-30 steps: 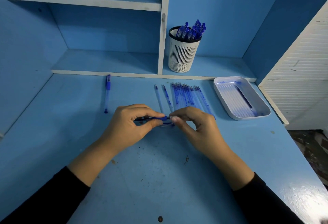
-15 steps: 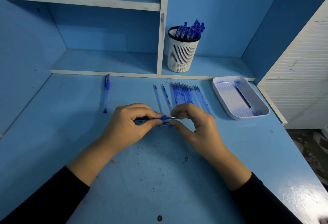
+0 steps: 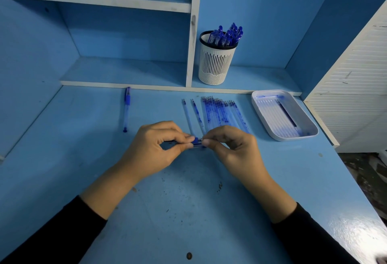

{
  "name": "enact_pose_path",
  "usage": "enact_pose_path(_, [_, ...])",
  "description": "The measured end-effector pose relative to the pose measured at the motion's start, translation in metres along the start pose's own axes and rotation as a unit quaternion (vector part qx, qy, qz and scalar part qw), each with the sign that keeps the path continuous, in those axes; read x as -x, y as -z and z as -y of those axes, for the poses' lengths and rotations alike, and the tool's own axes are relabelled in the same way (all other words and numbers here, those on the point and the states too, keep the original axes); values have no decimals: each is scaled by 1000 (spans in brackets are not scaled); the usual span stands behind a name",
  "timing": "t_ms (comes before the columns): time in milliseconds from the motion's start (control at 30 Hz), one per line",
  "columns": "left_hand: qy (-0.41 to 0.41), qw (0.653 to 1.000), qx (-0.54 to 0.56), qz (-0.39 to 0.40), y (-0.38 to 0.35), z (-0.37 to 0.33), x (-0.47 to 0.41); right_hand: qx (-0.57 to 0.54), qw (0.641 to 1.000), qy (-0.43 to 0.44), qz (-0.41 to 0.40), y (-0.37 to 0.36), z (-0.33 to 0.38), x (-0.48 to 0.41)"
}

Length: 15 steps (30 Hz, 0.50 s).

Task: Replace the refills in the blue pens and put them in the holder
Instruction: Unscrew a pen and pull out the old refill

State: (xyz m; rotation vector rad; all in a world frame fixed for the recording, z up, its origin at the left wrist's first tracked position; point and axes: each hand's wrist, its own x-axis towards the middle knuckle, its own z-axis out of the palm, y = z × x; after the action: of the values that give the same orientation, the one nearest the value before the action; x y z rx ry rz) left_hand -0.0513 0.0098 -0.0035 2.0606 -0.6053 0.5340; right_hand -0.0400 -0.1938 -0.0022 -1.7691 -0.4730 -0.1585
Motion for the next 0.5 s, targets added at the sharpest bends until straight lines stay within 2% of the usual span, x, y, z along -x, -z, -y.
enact_pose_path(167, [-6,1000,-11,9,2,2,-1,-62,996,-65,-13,-6,5,-1])
enact_pose_path(300, [102,993,59,2,6,4,-3,-81,992,-100,-16,0,7,-5])
enact_pose_path(400, [184,978,102,-8,9,9,-3,1,996,-92,-7,8,-2,-5])
enact_pose_path(500, [222,970,100,-6,11,14,-5,135,990,-33,27,11,-11,-2])
